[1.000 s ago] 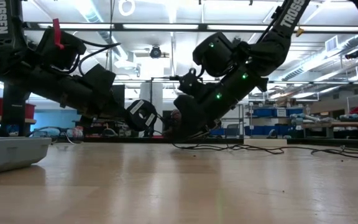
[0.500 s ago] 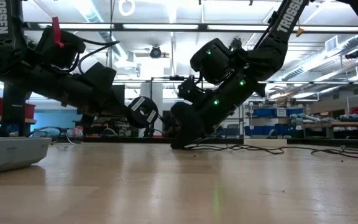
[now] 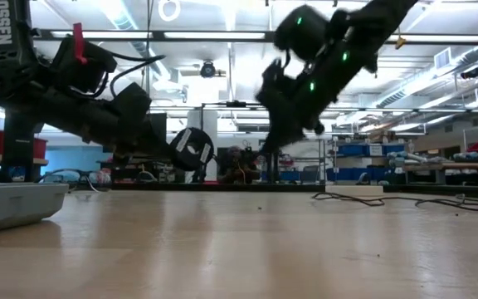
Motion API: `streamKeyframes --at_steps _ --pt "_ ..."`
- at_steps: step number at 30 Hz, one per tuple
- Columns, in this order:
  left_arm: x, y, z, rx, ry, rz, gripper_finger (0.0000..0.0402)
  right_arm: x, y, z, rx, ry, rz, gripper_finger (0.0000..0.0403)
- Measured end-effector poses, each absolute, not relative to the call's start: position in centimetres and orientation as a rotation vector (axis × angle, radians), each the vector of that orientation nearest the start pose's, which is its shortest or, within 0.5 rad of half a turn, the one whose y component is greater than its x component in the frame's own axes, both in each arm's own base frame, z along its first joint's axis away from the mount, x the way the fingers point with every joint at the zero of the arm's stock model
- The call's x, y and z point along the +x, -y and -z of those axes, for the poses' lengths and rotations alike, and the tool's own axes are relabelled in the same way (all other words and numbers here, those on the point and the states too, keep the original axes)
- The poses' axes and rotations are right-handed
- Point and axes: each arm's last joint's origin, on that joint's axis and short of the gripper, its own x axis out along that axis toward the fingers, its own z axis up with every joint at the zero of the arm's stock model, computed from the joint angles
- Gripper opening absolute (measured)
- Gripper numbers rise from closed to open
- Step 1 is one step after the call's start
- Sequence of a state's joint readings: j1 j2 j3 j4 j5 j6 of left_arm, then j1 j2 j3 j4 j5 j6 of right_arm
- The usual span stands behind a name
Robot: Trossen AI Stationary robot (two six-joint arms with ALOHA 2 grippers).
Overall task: Coil cords
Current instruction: Coil the black wire on the black spool
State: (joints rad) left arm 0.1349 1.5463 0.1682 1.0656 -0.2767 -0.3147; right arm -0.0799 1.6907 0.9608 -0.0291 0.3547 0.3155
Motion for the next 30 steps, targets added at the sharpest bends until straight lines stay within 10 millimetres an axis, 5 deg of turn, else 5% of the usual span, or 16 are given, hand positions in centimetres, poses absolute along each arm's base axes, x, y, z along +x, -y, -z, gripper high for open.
streamKeyframes --at_steps 5,13,18,30 --pt "22.2 -3.9 -11.1 -0.235 -0.335 -0.480 0.0000 35.3 3.8 -20.1 0.220 -0.481 0.453 0.0001" --pt "25.6 -4.5 -12.9 -0.175 -0.442 -0.518 0.0000 39.7 3.3 -18.0 0.164 -0.504 0.380 0.0000" --pt "26.4 -4.5 -14.0 -0.191 -0.350 -0.512 0.0000 41.9 2.8 -16.3 0.159 -0.557 0.298 0.0000" --pt "25.2 -4.3 -13.0 -0.291 -0.326 -0.463 0.0000 40.6 2.9 -12.9 0.173 -0.834 0.392 0.0015"
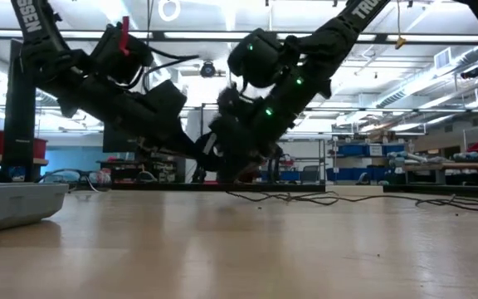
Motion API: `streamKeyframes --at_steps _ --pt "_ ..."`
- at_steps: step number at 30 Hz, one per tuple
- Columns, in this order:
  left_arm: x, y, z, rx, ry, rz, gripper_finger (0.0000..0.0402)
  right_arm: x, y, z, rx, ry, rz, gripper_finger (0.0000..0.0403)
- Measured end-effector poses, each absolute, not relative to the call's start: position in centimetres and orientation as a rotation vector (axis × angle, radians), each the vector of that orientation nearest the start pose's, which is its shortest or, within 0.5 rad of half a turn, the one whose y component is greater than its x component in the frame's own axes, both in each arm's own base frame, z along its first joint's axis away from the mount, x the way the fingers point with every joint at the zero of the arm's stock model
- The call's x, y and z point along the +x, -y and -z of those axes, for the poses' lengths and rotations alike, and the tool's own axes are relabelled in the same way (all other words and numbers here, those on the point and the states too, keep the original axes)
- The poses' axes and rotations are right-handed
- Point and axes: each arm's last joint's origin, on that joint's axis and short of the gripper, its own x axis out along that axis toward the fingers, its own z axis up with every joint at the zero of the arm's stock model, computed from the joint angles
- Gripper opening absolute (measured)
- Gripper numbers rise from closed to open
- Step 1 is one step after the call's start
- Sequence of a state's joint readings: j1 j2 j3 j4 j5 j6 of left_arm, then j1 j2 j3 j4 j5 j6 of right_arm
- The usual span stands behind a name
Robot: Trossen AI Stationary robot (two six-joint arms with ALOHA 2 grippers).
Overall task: Coil cords
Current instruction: Coil the black wire on the black spool
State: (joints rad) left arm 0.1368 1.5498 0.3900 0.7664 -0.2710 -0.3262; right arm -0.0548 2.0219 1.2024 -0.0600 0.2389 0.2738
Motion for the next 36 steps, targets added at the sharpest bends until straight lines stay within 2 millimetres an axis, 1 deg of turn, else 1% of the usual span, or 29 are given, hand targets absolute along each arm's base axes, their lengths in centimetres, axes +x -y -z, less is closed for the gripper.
streamKeyframes --at_steps 2,8,11,14,18,21,29,31,33,36 --pt "24.7 -4.2 -12.8 -0.316 -0.295 -0.465 0.0000 40.1 2.9 -12.2 0.176 -0.887 0.413 0.0020" --pt "22.6 -3.9 -12.1 -0.368 -0.199 -0.445 0.0000 39.5 2.7 -12.0 0.175 -0.969 0.432 0.0022" --pt "21.7 -3.7 -11.5 -0.381 -0.208 -0.446 0.0000 39.1 2.3 -12.2 0.181 -1.000 0.440 0.0023" --pt "21.2 -3.7 -11.2 -0.397 -0.213 -0.450 0.0000 38.4 1.6 -12.8 0.180 -1.044 0.438 0.0023" --pt "20.9 -3.6 -11.0 -0.398 -0.222 -0.451 0.0000 36.9 0.2 -14.4 0.163 -1.126 0.396 0.0022" --pt "20.6 -3.6 -10.8 -0.393 -0.225 -0.458 0.0000 35.5 -0.8 -16.4 0.158 -1.167 0.389 0.0024" --pt "19.6 -3.5 -10.7 -0.395 -0.182 -0.457 0.0000 30.2 -3.9 -20.4 0.109 -1.384 0.431 0.0024" --pt "19.6 -3.5 -10.7 -0.397 -0.185 -0.448 0.0000 29.2 -4.6 -21.2 0.074 -1.364 0.491 0.0024" --pt "19.6 -3.4 -10.7 -0.399 -0.186 -0.437 0.0000 28.2 -5.2 -21.8 0.032 -1.270 0.574 0.0024" --pt "19.6 -3.4 -10.8 -0.401 -0.181 -0.428 0.0000 26.8 -6.0 -21.6 0.015 -0.999 0.711 0.0022"
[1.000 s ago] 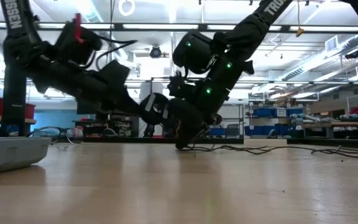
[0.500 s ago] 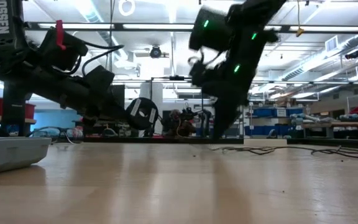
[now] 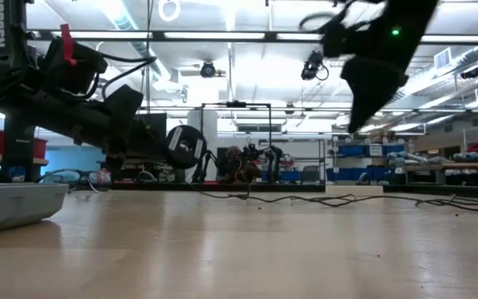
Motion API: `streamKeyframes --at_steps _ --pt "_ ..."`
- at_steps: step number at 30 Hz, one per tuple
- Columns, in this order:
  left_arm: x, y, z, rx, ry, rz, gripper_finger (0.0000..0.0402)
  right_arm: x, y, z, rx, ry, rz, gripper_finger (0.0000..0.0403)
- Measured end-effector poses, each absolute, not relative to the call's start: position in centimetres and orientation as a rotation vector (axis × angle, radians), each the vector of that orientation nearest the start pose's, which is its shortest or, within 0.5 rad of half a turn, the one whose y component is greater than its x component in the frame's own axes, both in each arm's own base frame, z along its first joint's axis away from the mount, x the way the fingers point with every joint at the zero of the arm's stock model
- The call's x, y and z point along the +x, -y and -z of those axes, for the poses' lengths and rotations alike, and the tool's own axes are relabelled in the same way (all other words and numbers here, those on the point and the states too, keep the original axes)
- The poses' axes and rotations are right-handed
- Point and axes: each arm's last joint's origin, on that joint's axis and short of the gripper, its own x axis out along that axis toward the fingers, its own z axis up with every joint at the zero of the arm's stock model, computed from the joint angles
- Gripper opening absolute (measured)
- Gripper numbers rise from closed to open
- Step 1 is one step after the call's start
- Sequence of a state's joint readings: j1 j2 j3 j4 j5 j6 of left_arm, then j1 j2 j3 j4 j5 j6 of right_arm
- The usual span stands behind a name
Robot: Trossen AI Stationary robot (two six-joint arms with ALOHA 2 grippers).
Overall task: Coil cords
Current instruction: Coil the black wire on the black spool
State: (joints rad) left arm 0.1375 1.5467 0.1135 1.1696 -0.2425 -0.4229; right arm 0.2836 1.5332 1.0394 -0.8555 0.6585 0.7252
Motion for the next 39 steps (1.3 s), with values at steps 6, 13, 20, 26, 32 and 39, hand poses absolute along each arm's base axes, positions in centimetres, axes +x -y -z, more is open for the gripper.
streamKeyframes --at_steps 6,13,20,26,32,39 --pt "19.7 -3.3 -10.9 -0.393 -0.180 -0.386 0.0000 24.3 -5.3 -17.4 0.269 -0.410 0.676 0.0009" --pt "19.8 -3.3 -11.0 -0.384 -0.176 -0.384 0.0000 24.8 -0.5 -15.4 0.417 0.023 0.256 0.0005" --pt "19.8 -3.3 -10.9 -0.360 -0.191 -0.369 0.0000 31.8 3.0 -15.0 0.172 -0.144 0.300 0.0009" --pt "19.6 -3.2 -10.4 -0.361 -0.254 -0.351 0.0000 35.7 4.7 -16.0 0.170 -0.336 0.214 0.0038" --pt "20.4 -3.3 -10.1 -0.360 -0.339 -0.354 0.0000 38.3 4.9 -17.7 0.083 -0.447 0.128 0.0069" --pt "22.3 -3.4 -10.6 -0.318 -0.408 -0.306 0.0000 40.3 5.1 -17.2 0.067 -0.563 0.096 0.0074"
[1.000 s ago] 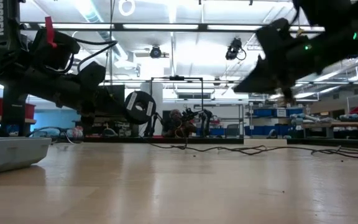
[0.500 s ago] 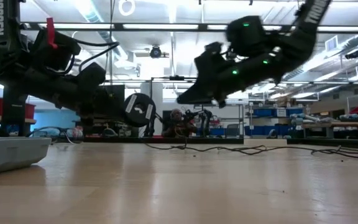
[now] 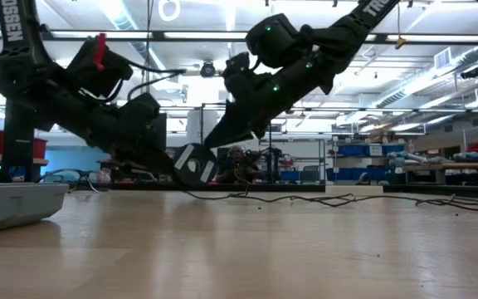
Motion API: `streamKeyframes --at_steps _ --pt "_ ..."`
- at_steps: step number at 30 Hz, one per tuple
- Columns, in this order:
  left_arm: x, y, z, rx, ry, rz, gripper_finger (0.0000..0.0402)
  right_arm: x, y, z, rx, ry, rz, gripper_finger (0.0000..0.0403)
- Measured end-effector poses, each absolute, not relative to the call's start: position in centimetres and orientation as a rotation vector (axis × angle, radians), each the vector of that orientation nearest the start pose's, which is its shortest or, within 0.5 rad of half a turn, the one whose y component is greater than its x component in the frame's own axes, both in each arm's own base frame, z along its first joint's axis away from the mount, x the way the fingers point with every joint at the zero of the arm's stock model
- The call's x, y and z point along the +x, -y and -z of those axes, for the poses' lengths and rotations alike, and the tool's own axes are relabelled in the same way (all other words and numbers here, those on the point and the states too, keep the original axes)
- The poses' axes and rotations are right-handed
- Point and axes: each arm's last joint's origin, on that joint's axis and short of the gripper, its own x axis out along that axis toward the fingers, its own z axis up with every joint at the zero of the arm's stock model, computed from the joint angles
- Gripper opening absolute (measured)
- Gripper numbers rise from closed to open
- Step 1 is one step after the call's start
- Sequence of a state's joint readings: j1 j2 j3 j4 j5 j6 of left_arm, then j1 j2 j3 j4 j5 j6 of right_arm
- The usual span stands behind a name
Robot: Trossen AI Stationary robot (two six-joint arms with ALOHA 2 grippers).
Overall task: Coil cords
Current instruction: Coil the black wire on the black spool
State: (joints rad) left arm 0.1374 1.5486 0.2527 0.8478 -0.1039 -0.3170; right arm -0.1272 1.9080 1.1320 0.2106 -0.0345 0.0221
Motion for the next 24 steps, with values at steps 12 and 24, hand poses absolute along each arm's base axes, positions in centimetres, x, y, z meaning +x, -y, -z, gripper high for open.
streamKeyframes --at_steps 12,24 --pt "22.76 -3.43 -10.95 -0.296 -0.404 -0.296 0.0000 40.21 4.82 -16.96 0.119 -0.576 0.020 0.0067" --pt "22.97 -3.48 -11.61 -0.293 -0.322 -0.290 0.0000 39.90 4.78 -16.53 0.120 -0.630 0.016 0.0028"
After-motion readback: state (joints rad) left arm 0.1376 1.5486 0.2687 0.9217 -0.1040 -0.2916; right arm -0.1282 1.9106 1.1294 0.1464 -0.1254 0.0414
